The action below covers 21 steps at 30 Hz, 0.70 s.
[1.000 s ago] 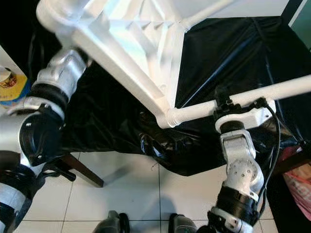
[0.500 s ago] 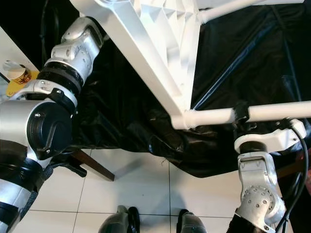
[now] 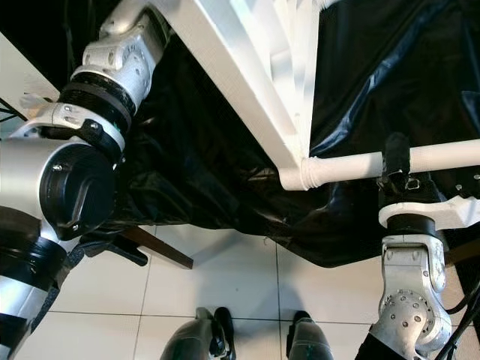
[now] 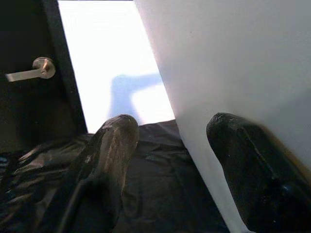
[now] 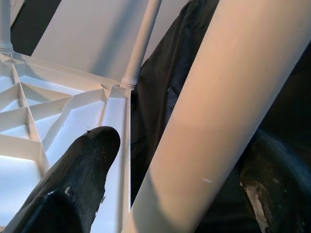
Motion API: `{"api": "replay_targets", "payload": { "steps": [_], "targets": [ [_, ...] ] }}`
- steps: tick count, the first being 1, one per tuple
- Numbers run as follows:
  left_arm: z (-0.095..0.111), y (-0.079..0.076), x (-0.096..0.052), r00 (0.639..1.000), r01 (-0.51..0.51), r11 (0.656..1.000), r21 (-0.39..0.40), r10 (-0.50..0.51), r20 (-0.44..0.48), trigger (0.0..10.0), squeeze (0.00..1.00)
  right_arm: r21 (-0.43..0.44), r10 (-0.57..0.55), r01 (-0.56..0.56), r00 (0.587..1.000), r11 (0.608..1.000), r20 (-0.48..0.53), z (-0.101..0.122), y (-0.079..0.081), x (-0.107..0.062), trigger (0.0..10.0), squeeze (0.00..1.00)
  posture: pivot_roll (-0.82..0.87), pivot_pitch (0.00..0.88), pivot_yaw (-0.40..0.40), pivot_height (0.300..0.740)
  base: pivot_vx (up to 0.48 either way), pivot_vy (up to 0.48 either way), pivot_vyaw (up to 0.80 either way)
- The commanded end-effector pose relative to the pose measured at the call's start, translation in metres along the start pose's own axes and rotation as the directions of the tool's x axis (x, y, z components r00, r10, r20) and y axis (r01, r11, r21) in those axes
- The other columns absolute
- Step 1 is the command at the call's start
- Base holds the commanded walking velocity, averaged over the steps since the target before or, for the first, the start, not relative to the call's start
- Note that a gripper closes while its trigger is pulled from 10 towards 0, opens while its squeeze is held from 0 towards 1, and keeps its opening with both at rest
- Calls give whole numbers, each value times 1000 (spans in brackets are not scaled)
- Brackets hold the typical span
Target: Building children table
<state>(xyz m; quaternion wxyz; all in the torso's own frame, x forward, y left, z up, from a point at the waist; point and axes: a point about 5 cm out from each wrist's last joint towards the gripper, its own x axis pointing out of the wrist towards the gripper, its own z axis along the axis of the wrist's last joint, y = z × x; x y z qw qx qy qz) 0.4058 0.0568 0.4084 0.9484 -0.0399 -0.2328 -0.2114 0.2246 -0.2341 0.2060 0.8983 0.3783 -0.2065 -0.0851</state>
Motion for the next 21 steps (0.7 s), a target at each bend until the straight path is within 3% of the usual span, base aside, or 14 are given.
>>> {"api": "replay_targets", "payload": {
  "steps": [1, 4, 9, 12, 15, 21],
  "targets": [
    [-3, -13, 1, 993, 113, 993, 39, -113, -20, 10000, 0, 27, -315, 335, 909, 942, -271, -47, -49, -100, 10000, 0, -129, 231, 168, 740, 0, 0, 0],
    [-3, -14, 1, 993, 120, 992, 41, -119, -21, 10000, 0, 24, -324, 342, 909, 940, -261, -46, -51, -101, 10000, 0, -125, 226, 163, 740, 0, 0, 0],
    [0, -14, 2, 992, 124, 990, 74, -123, -7, 10000, 0, 79, -404, 434, 880, 897, -249, -48, -66, -116, 10000, 0, -124, 227, 160, 740, 0, 0, 0],
    [2, -14, 2, 992, 126, 990, 66, -126, 1, 10000, 0, 95, -376, 411, 889, 907, -262, -50, -68, -123, 10000, 0, -126, 226, 163, 740, 0, 0, 0],
    [5, -17, 3, 990, 137, 988, 77, -138, 11, 10000, 0, 30, -324, 344, 908, 939, -264, -50, -75, -141, 10000, 0, -131, 227, 185, 740, 0, 0, 0],
    [6, -22, 4, 988, 151, 985, 80, -153, 13, 10000, 0, 31, -294, 313, 917, 949, -269, -48, -83, -157, 10000, 0, -141, 229, 210, 740, 0, 0, 0]
  ]
}}
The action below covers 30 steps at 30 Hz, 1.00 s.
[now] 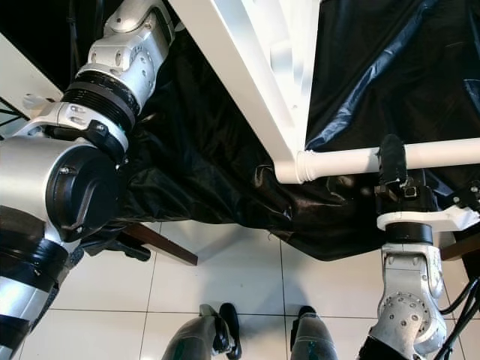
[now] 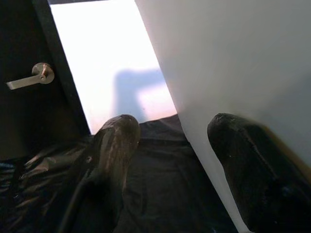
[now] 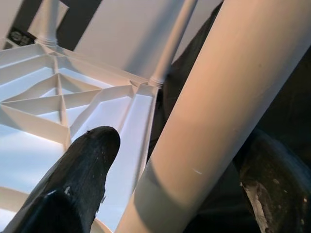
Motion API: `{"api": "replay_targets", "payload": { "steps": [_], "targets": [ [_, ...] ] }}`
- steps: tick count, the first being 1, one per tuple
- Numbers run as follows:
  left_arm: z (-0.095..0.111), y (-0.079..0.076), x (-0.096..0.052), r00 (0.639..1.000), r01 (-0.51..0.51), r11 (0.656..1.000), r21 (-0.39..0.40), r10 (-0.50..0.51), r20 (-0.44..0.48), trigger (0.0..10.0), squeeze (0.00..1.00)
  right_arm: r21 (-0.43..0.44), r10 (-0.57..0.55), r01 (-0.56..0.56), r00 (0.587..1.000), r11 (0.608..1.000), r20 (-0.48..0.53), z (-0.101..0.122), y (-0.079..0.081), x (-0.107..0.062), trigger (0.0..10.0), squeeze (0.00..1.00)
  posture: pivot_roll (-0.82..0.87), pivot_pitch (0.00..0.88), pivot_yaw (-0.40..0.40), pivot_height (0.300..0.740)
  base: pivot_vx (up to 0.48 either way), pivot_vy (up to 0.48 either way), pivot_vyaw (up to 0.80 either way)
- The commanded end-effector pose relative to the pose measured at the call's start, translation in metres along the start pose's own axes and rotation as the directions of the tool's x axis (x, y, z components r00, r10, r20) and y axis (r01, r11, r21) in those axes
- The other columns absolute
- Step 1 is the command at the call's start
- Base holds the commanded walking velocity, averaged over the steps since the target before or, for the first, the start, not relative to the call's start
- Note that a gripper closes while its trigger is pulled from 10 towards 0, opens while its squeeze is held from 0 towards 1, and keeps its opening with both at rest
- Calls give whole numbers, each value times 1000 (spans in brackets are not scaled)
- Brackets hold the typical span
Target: Building children table
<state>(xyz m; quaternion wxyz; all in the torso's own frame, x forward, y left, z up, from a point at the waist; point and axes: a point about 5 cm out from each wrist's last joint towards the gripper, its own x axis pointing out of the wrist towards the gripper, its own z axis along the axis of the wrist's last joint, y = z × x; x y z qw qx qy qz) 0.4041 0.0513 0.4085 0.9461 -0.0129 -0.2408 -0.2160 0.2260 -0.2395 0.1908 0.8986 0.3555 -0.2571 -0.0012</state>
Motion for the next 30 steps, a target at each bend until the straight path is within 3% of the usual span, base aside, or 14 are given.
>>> {"api": "replay_targets", "payload": {
  "steps": [1, 9, 12, 14, 15, 18, 20, 21, 22, 23, 25, 26, 29, 30],
  "targets": [
    [7, -19, 4, 990, 138, 990, 34, -139, 16, 10000, 0, 49, -458, 492, 838, 869, -297, -38, -37, -174, 10000, 0, -143, 228, 216, 740, 0, 0, 0],
    [7, -25, 5, 987, 156, 987, 45, -157, 16, 10000, 0, 136, -527, 566, 814, 813, -243, -46, -49, -218, 10000, 0, -147, 227, 231, 740, 0, 0, 0],
    [7, -26, 5, 986, 163, 985, 50, -164, 15, 10000, 0, 79, -551, 577, 807, 813, -212, -47, -46, -226, 10000, 0, -151, 227, 239, 740, 0, 0, 0],
    [6, -28, 6, 986, 168, 985, 45, -169, 14, 10000, 0, -109, -579, 569, 798, 815, -168, -47, -46, -227, 10000, 0, -166, 227, 252, 740, 0, 0, 0],
    [6, -28, 6, 986, 168, 985, 45, -169, 14, 10000, 0, -109, -579, 569, 798, 815, -168, -47, -46, -227, 10000, 0, -166, 227, 252, 740, 0, 0, 0],
    [6, -30, 6, 984, 175, 984, 41, -175, 12, 10000, 0, -299, -637, 595, 769, 746, -61, -40, -52, -223, 10000, 0, -172, 229, 261, 740, 0, 0, 0],
    [6, -30, 6, 984, 175, 984, 41, -175, 12, 10000, 0, -299, -637, 595, 769, 746, -61, -40, -52, -223, 10000, 0, -172, 229, 261, 740, 0, 0, 0],
    [4, -32, 6, 984, 180, 983, 39, -180, 9, 10000, 0, -406, -688, 640, 725, 653, 34, -34, -59, -220, 10000, 0, -180, 230, 271, 740, 0, 0, 0],
    [4, -32, 6, 984, 180, 983, 39, -180, 9, 10000, 0, -406, -688, 640, 725, 653, 34, -34, -59, -220, 10000, 0, -180, 230, 271, 740, 0, 0, 0],
    [3, -34, 6, 983, 184, 982, 39, -184, 5, 10000, 0, -463, -707, 676, 693, 573, 137, -28, -62, -220, 10000, 0, -181, 229, 277, 740, 0, 0, 0],
    [3, -34, 6, 983, 184, 982, 39, -184, 5, 10000, 0, -463, -707, 676, 693, 573, 137, -28, -62, -220, 10000, 0, -181, 229, 277, 740, 0, 0, 0],
    [2, -36, 6, 982, 189, 981, 42, -190, 0, 10000, 0, -499, -706, 698, 674, 514, 216, -24, -61, -221, 10000, 0, -187, 230, 285, 740, 0, 0, 0],
    [1, -37, 6, 981, 194, 980, 45, -194, -4, 10000, 0, -533, -678, 696, 681, 481, 277, -23, -57, -222, 10000, 0, -189, 229, 291, 740, 0, 0, 0],
    [0, -39, 6, 979, 204, 978, 49, -204, -8, 10000, 0, -581, -605, 662, 724, 472, 333, -19, -46, -216, 10000, 0, -187, 229, 302, 740, 0, 0, 0]
  ]
}}
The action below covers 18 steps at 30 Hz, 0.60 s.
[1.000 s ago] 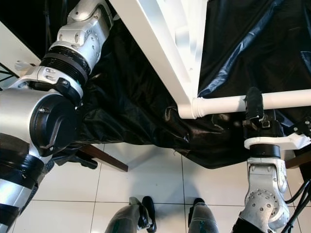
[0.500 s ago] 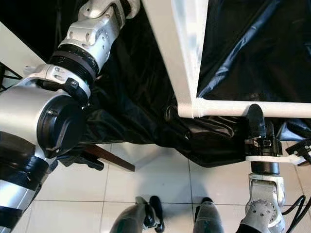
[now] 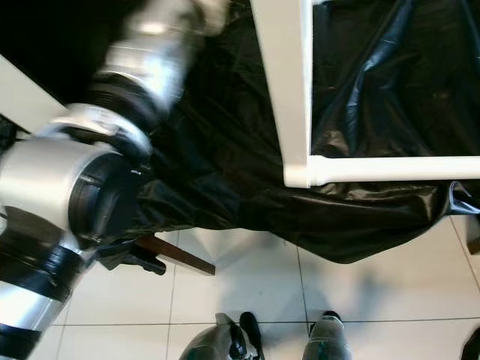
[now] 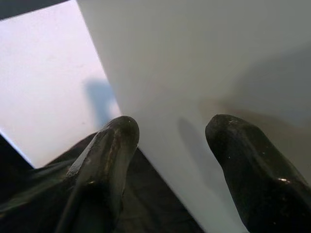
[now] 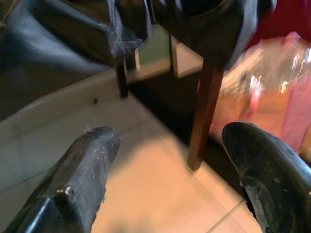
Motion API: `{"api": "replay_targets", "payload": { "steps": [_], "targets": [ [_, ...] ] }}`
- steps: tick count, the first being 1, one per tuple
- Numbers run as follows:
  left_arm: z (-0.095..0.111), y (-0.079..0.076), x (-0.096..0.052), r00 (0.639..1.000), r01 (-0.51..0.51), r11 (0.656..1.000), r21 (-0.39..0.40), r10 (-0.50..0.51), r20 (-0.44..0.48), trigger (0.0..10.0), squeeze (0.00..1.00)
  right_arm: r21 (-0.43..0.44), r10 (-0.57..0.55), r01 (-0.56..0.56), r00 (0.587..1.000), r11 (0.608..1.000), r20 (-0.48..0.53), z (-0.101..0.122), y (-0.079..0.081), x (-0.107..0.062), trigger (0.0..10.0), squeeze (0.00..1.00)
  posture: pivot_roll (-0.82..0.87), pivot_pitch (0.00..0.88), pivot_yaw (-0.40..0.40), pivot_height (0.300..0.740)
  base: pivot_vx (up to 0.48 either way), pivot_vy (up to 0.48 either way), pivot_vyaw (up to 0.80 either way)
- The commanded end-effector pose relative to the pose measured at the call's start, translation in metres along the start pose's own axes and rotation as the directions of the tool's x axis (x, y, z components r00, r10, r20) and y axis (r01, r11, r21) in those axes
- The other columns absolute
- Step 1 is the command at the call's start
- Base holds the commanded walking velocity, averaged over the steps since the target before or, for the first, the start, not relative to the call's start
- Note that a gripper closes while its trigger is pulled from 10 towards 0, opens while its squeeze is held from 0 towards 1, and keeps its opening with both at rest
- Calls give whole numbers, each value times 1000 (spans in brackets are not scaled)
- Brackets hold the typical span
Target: Building children table
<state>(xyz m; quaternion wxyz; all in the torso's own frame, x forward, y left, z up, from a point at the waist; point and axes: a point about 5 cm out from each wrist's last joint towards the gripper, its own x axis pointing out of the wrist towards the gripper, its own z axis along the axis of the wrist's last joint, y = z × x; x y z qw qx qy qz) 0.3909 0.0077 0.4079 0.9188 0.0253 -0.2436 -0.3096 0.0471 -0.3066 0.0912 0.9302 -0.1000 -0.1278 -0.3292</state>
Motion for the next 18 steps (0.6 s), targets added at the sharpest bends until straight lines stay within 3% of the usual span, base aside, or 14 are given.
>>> {"api": "replay_targets", "payload": {
  "steps": [1, 4, 6, 7, 8, 11, 12, 13, 16, 18],
  "targets": [
    [0, 5, -2, 1000, 5, 1000, 25, -4, -7, 10000, 0, 254, -250, 264, 965, 931, -83, 0, 78, -45, 10000, 0, -192, 230, 307, 740, 0, 0, 0],
    [-1, 4, -2, 1000, 10, 1000, 28, -10, -9, 10000, 0, 240, -243, 236, 970, 942, -2, 15, 79, -34, 10000, 0, -198, 230, 307, 740, 0, 0, 0],
    [-2, 2, -1, 1000, 14, 1000, 27, -14, -11, 10000, 0, 239, -234, 196, 962, 951, 142, 44, 84, 0, 10000, 0, -205, 227, 298, 740, 0, 0, 0],
    [-2, 2, -1, 1000, 14, 1000, 27, -14, -11, 10000, 0, 239, -234, 196, 962, 951, 142, 44, 84, 0, 10000, 0, -205, 227, 298, 740, 0, 0, 0],
    [-3, 1, -1, 1000, 15, 1000, 27, -14, -13, 10000, 0, 230, -225, 177, 953, 957, 201, 56, 88, 14, 10000, 0, -205, 225, 292, 740, 0, 0, 0],
    [-4, 1, -1, 1000, 14, 999, 28, -14, -15, 10000, 0, 229, -220, 166, 946, 959, 239, 64, 91, 24, 10000, 0, -205, 225, 291, 740, 0, 0, 0],
    [-6, 1, -2, 1000, 12, 999, 32, -12, -19, 10000, 0, 235, -189, 125, 943, 964, 275, 72, 98, 38, 10000, 0, -197, 219, 268, 740, 0, 0, 0],
    [-6, 1, -2, 1000, 12, 999, 32, -12, -19, 10000, 0, 235, -189, 125, 943, 964, 275, 72, 98, 38, 10000, 0, -197, 219, 268, 740, 0, 0, 0],
    [-15, 5, -6, 999, 7, 999, 40, -6, -37, 10000, 0, 251, -109, 25, 939, 968, 325, 82, 113, 66, 10000, 0, -183, 210, 239, 740, 0, 0, 0],
    [-17, 6, -8, 999, 7, 999, 41, -5, -43, 10000, 0, 253, -98, 12, 937, 967, 334, 83, 116, 70, 10000, 0, -177, 206, 231, 740, 0, 0, 0]
  ]
}}
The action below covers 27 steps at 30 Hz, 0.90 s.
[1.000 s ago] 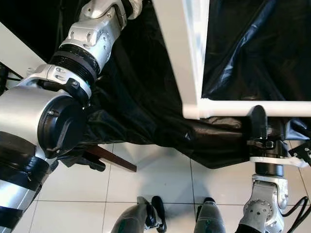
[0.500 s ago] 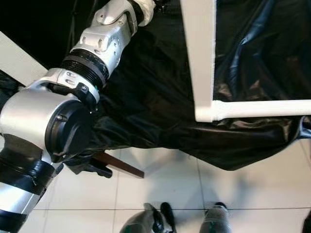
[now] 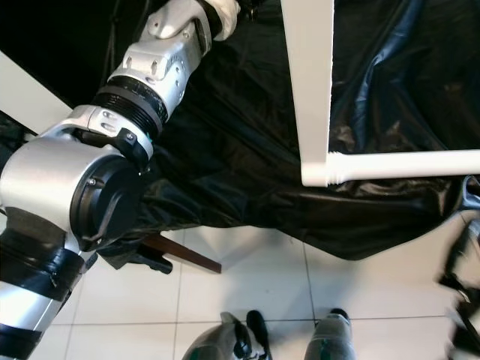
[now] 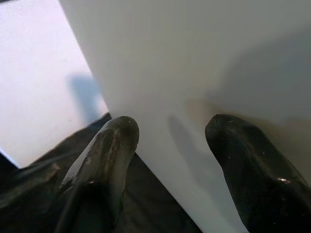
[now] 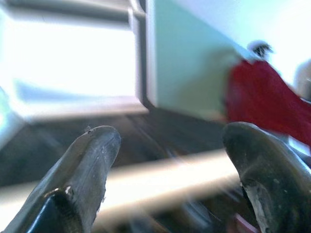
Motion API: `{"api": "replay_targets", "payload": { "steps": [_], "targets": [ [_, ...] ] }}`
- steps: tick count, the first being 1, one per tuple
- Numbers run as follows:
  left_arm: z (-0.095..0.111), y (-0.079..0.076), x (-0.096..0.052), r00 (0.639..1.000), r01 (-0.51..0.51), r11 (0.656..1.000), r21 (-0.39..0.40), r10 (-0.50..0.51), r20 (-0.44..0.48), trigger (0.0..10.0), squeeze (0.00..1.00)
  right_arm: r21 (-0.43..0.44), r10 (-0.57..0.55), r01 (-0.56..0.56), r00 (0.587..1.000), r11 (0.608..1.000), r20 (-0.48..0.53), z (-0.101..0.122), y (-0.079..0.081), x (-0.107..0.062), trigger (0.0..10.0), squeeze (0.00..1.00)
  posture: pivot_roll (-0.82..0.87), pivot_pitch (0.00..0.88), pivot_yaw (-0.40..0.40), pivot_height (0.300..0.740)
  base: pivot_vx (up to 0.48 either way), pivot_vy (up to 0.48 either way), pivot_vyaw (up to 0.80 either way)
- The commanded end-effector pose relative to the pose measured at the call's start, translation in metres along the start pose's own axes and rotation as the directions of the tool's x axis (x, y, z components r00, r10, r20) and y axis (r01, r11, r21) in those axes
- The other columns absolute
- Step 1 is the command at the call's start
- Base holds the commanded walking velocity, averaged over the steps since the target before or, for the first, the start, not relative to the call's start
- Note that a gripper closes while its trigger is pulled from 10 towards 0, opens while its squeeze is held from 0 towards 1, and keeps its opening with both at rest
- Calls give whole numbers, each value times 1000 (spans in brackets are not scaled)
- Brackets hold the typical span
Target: Building children table
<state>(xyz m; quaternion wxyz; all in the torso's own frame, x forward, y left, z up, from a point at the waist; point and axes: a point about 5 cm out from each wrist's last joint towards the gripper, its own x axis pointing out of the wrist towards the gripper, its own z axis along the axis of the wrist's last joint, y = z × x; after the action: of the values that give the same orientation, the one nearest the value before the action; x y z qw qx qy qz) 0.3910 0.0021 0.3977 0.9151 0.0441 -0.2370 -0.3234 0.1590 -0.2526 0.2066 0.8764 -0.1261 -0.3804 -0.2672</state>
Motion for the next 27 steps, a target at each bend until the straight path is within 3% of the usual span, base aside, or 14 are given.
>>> {"api": "replay_targets", "payload": {
  "steps": [1, 3, 10, 14, 19, 20, 22, 25, 27],
  "targets": [
    [-14, 14, -10, 999, -34, 999, 20, 34, -34, 10000, 0, 95, -108, 125, 980, 988, -168, -17, 16, -20, 10000, 0, -162, 203, 214, 740, 0, 0, 0],
    [-14, 14, -10, 999, -34, 999, 20, 34, -34, 10000, 0, 95, -108, 125, 980, 988, -168, -17, 16, -20, 10000, 0, -162, 203, 214, 740, 0, 0, 0],
    [-43, 25, -27, 996, -45, 999, 14, 46, -80, 10000, 0, 109, -45, 71, 972, 991, -229, -33, 26, 0, 10000, 0, -131, 193, 171, 740, 0, 0, 0],
    [-68, 41, -51, 991, -70, 997, 26, 73, -108, 10000, 0, 105, -27, 53, 972, 993, -234, -44, 33, 21, 10000, 0, -111, 186, 133, 740, 0, 0, 0],
    [-83, 54, -68, 985, -102, 994, 29, 105, -133, 10000, 0, 111, -14, 42, 971, 993, -240, -50, 38, 32, 10000, 0, -102, 178, 108, 740, 0, 0, 0],
    [-94, 64, -84, 978, -134, 990, 41, 139, -154, 10000, 0, 122, 18, 13, 968, 992, -251, -55, 43, 40, 10000, 0, -95, 174, 93, 740, 0, 0, 0],
    [-94, 64, -84, 978, -134, 990, 41, 139, -154, 10000, 0, 122, 18, 13, 968, 992, -251, -55, 43, 40, 10000, 0, -95, 174, 93, 740, 0, 0, 0],
    [-103, 72, -97, 970, -165, 985, 42, 170, -173, 10000, 0, 126, 24, 8, 969, 992, -246, -57, 46, 46, 10000, 0, -88, 169, 81, 740, 0, 0, 0],
    [-116, 79, -116, 956, -202, 978, 47, 208, -209, 10000, 0, 124, 24, 8, 967, 992, -254, -59, 47, 49, 10000, 0, -81, 163, 63, 740, 0, 0, 0]
  ]
}}
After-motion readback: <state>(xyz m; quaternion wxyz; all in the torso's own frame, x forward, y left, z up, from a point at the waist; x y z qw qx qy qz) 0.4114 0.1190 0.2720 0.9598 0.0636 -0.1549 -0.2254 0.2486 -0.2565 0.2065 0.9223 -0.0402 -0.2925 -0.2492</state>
